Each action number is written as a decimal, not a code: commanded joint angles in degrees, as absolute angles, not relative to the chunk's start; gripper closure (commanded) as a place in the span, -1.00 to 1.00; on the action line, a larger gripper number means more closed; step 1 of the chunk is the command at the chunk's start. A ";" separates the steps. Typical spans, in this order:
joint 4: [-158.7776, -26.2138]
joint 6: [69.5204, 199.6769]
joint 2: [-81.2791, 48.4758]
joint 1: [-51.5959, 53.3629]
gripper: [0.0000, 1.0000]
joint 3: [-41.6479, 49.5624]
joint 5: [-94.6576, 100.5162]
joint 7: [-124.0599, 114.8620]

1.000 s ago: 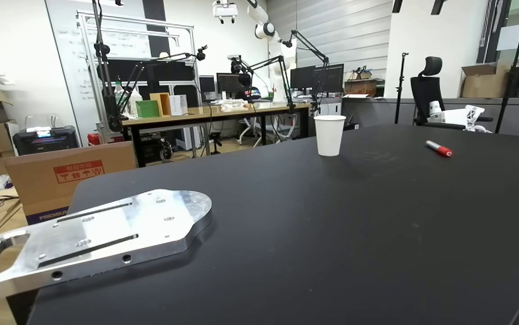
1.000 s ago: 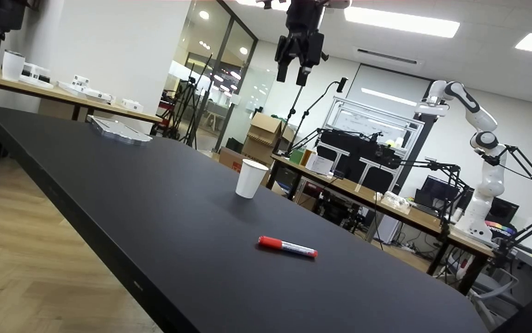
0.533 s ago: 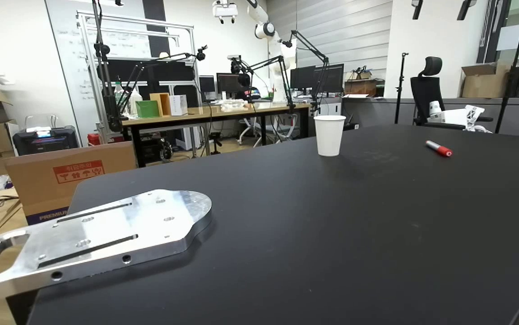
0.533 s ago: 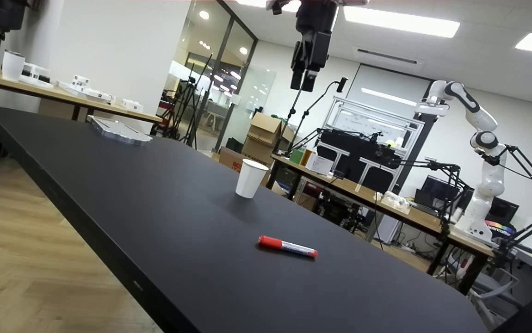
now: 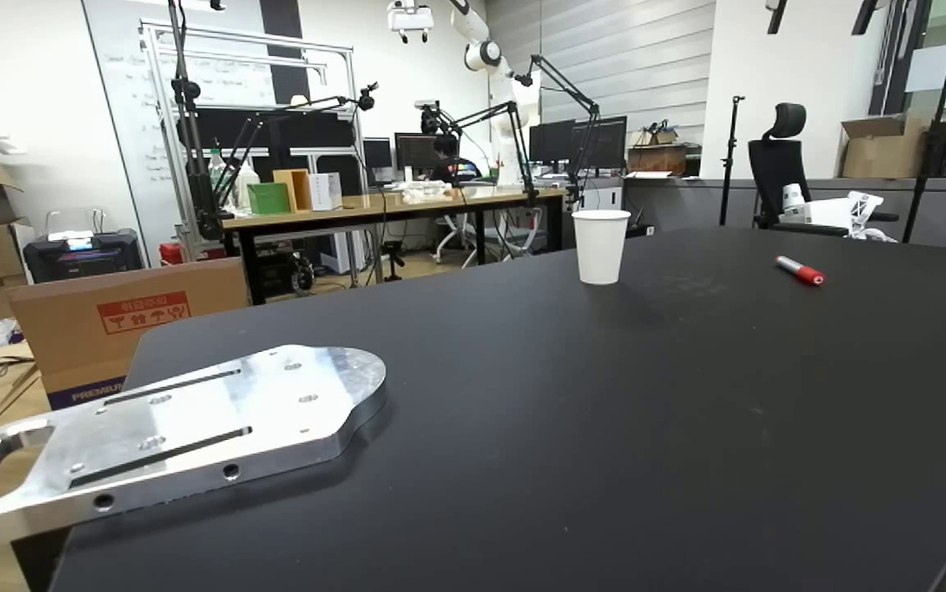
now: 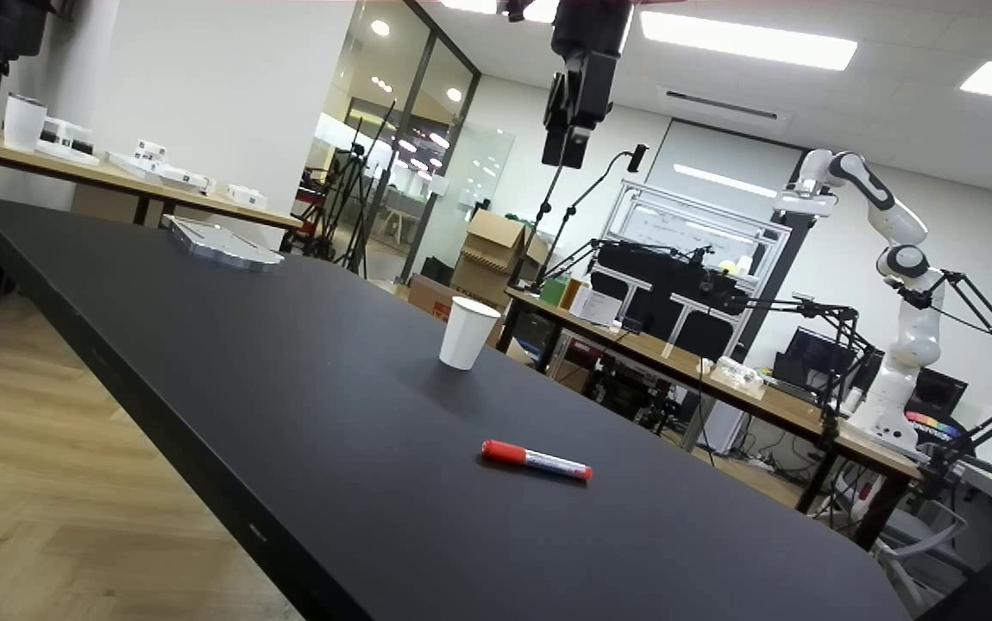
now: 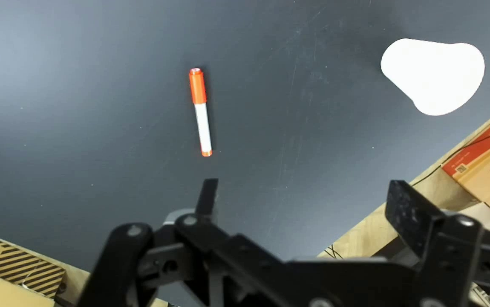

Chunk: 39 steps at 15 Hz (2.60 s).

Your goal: Pick up the pen from the table and put it in the white cup. Pick up the pen from the white cup and put it on the table. Pick up the pen from the table and put it in the white cup.

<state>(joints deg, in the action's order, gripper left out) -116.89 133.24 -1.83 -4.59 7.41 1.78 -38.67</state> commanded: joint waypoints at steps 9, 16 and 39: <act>-118.45 144.68 -9.43 -9.02 -1.00 10.47 -3.40 -35.76; -115.48 152.29 -22.96 -10.89 -1.00 11.50 -12.40 -32.11; -99.78 144.53 -44.26 -9.86 -0.50 10.54 -15.80 -28.65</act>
<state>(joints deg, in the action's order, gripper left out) -103.07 147.67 -42.38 -9.98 9.68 -15.46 -28.30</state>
